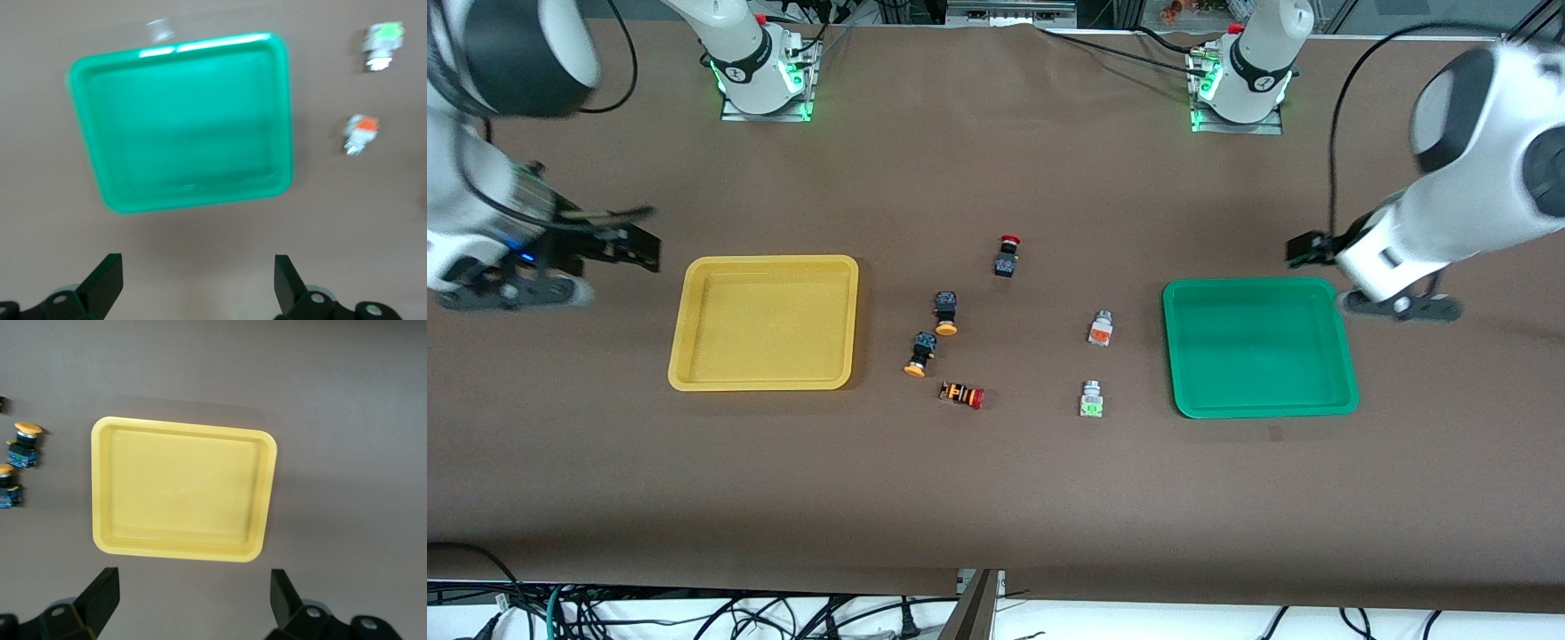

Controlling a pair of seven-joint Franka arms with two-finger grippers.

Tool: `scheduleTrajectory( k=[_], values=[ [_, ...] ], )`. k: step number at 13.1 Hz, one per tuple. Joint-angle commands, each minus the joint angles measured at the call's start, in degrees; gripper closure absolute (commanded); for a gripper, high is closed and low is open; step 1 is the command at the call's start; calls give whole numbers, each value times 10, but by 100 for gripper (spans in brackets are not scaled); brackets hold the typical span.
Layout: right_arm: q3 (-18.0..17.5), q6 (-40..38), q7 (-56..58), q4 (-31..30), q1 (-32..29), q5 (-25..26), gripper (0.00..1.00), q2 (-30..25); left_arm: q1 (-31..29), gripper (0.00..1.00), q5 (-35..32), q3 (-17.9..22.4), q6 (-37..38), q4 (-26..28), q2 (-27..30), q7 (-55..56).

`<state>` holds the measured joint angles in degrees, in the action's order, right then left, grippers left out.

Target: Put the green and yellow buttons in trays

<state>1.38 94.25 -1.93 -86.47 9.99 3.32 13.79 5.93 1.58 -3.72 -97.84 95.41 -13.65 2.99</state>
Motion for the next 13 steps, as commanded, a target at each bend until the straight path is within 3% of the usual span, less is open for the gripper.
scheduleTrajectory(
  k=[1, 5, 8, 11, 13],
  values=[
    [0, 45, -10, 8, 27, -11, 0, 60, 57, 0, 13, 1, -86, -39, -84, 10],
    [-1, 183, -213, 4, 110, -47, 0, 152, 103, 0, 10, 1, -300, -39, -188, 15],
    [-1, 294, -370, 7, 190, -44, 0, 223, 158, 0, 13, 2, -462, -38, -261, 36],
    [0, 365, -407, 7, 223, -45, 0, 274, 175, 0, 4, 5, -601, -39, -326, 64],
    [0, 377, -413, 5, 234, -43, 0, 296, 176, 0, 4, 5, -629, -37, -337, 65]
  ],
)
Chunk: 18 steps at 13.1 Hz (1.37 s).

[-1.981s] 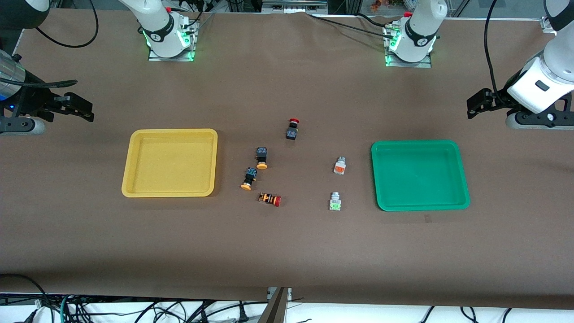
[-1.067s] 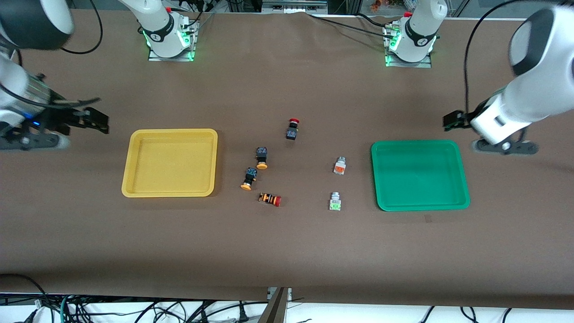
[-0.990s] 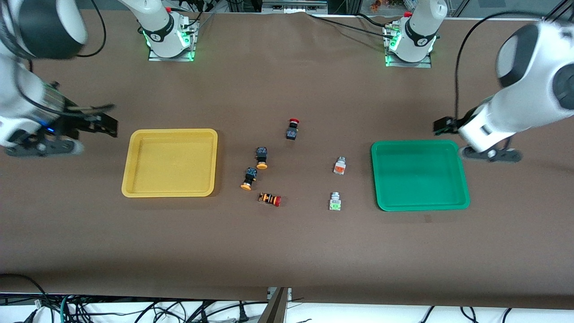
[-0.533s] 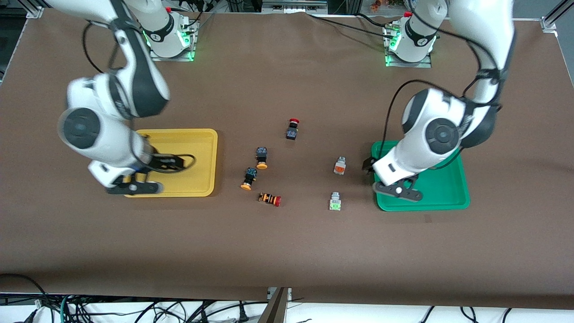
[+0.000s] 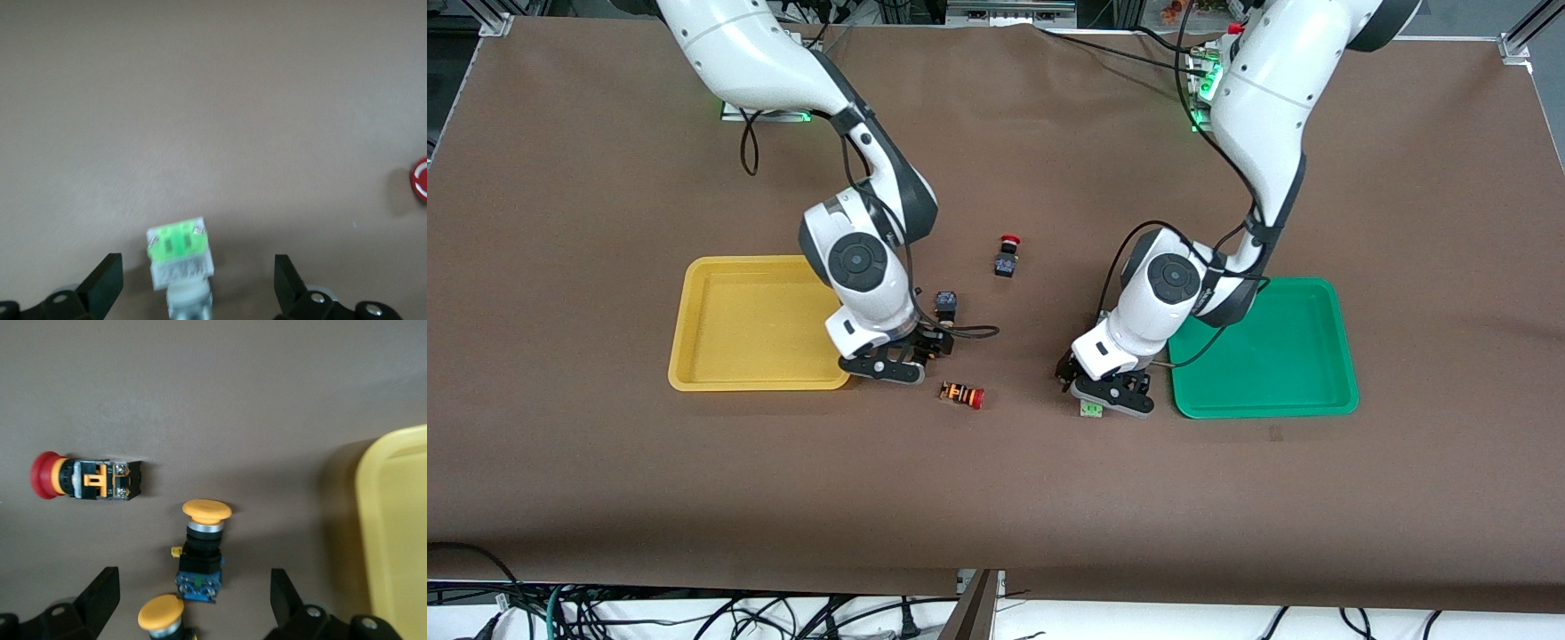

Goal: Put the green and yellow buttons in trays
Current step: 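Grasp a yellow button with the right gripper while the left gripper grasps a switch, then carry the button into the yellow tray while the left gripper carries the switch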

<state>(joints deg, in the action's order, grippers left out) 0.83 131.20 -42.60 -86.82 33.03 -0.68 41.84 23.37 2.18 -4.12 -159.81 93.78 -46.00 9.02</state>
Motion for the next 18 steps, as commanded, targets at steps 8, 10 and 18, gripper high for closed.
scheduleTrajectory(
  k=[8, 10, 18],
  values=[
    [6, 29, 22, 8, 6, 2, 100, 50, -2, 100, -2, 8, 11, -3, -2, 6],
    [8, 26, 75, 9, 4, 1, 100, 44, -6, 100, -2, 8, 80, -3, 30, 7],
    [61, -137, 360, -27, -109, -5, 100, -46, -105, 100, -3, 37, 396, -2, 142, -119]
  ],
)
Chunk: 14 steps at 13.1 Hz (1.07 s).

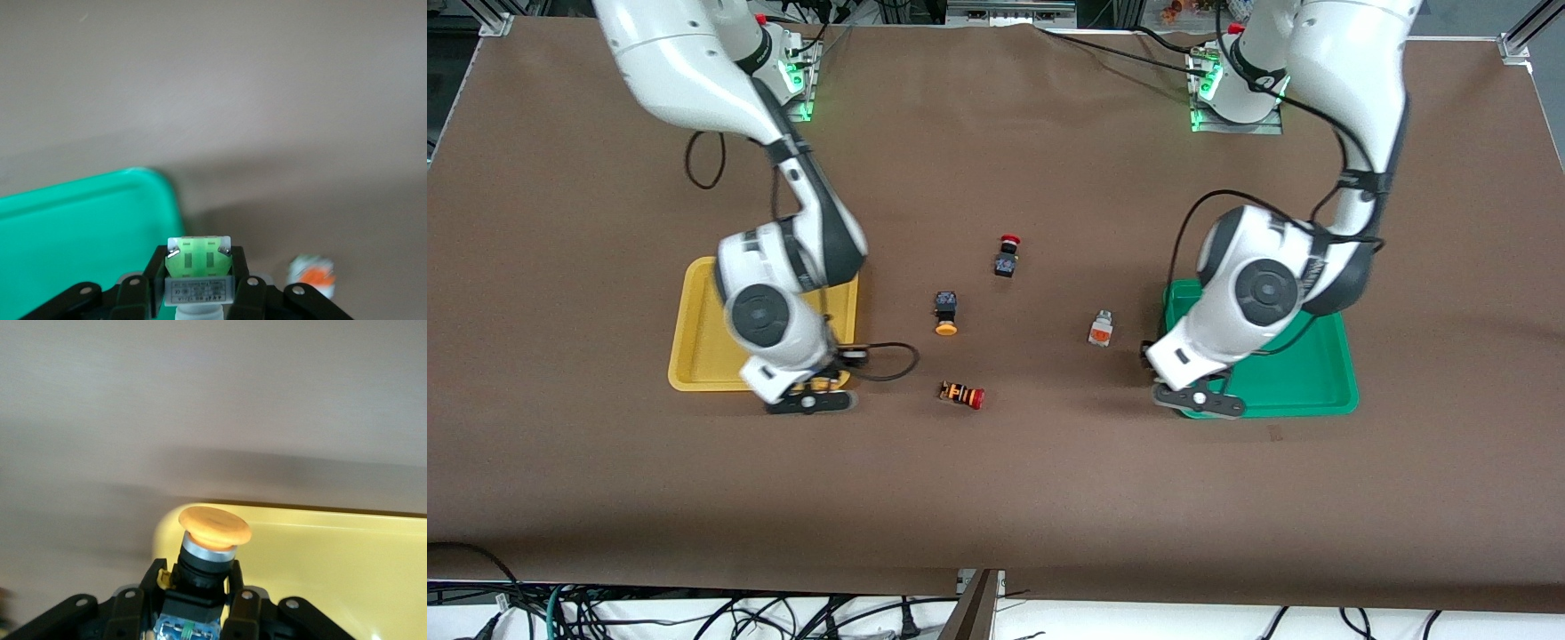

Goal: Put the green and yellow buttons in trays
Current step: 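Carry the button into the yellow tray while the left gripper carries the switch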

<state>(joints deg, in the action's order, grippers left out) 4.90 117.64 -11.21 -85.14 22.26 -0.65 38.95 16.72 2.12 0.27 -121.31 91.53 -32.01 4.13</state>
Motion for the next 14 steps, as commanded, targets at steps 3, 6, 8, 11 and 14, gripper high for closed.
scheduleTrajectory(
  k=[3, 6, 8, 11, 14],
  values=[
    [52, 24, 95, -117, -4, -8, 100, -41, -55, 100, -3, -6, 3, 65, -4, -129],
    [71, 76, 125, -171, -6, -8, 28, -51, -57, 100, -3, -6, -84, 133, -4, -130],
    [66, 73, 125, -142, -2, -8, 0, -51, -56, 64, -2, -6, -102, 140, -2, -128],
    [7, 43, -25, -110, 23, -8, 0, -60, -56, 0, -2, -9, -81, 130, 16, -127],
    [-23, 72, -193, -108, 94, -2, 0, -43, -43, 0, 2, -36, -3, 89, 27, -66]
  ],
)
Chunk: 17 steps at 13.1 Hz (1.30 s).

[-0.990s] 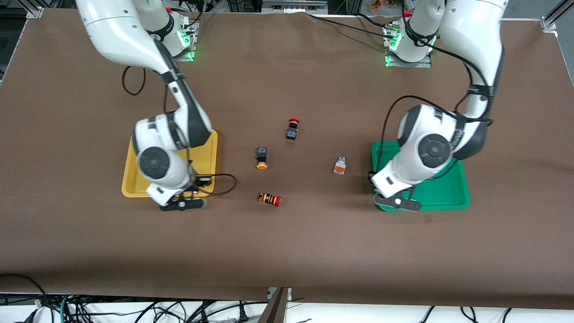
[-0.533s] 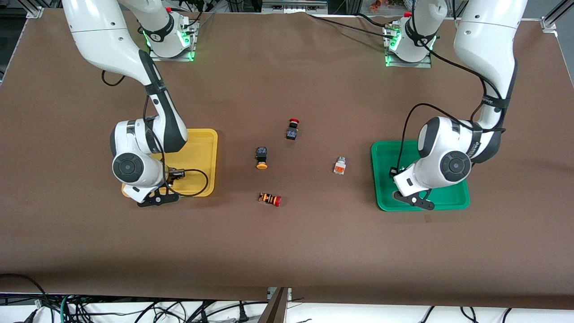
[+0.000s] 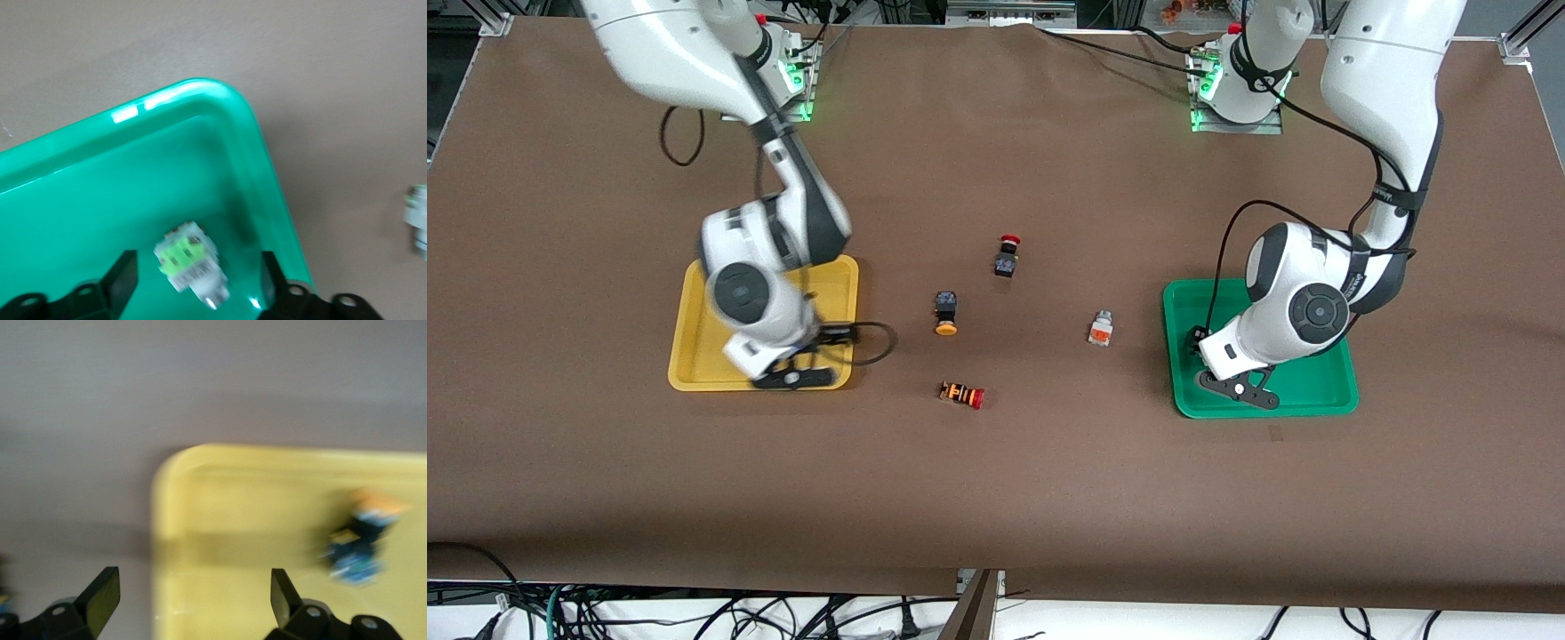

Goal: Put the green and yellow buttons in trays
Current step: 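Carry the button into the yellow tray while the left gripper carries the switch, then release both items and move both grippers back toward the remaining buttons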

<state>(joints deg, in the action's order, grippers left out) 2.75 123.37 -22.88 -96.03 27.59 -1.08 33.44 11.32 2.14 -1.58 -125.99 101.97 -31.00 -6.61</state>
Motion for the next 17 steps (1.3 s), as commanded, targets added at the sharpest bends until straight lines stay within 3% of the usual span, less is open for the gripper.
scheduleTrajectory(
  k=[1, 7, 11, 12, 13, 15, 17],
  values=[
    [-9, 40, -95, 4, 53, 0, 0, 20, 12, 0, 1, -38, 43, -18, 15, 90],
    [-41, 108, -116, 3, 76, 5, 0, 58, 102, 0, 3, -53, -57, -15, -45, 278],
    [-49, 133, -134, 3, 83, 10, 0, 73, 111, 0, -1, -53, -84, -14, -77, 288],
    [-49, 133, -133, 2, 83, 12, 39, 74, 115, 26, -3, -52, -84, -14, -77, 285],
    [-49, 133, -133, 3, 83, 15, 99, 74, 116, 60, -3, -52, -83, -15, -76, 285],
    [-49, 131, -133, 3, 83, 14, 100, 73, 115, 92, -3, -52, -82, -17, -76, 283],
    [-47, 128, -119, 4, 77, 15, 100, 63, 113, 99, -3, -48, -77, -18, -71, 282]
  ],
)
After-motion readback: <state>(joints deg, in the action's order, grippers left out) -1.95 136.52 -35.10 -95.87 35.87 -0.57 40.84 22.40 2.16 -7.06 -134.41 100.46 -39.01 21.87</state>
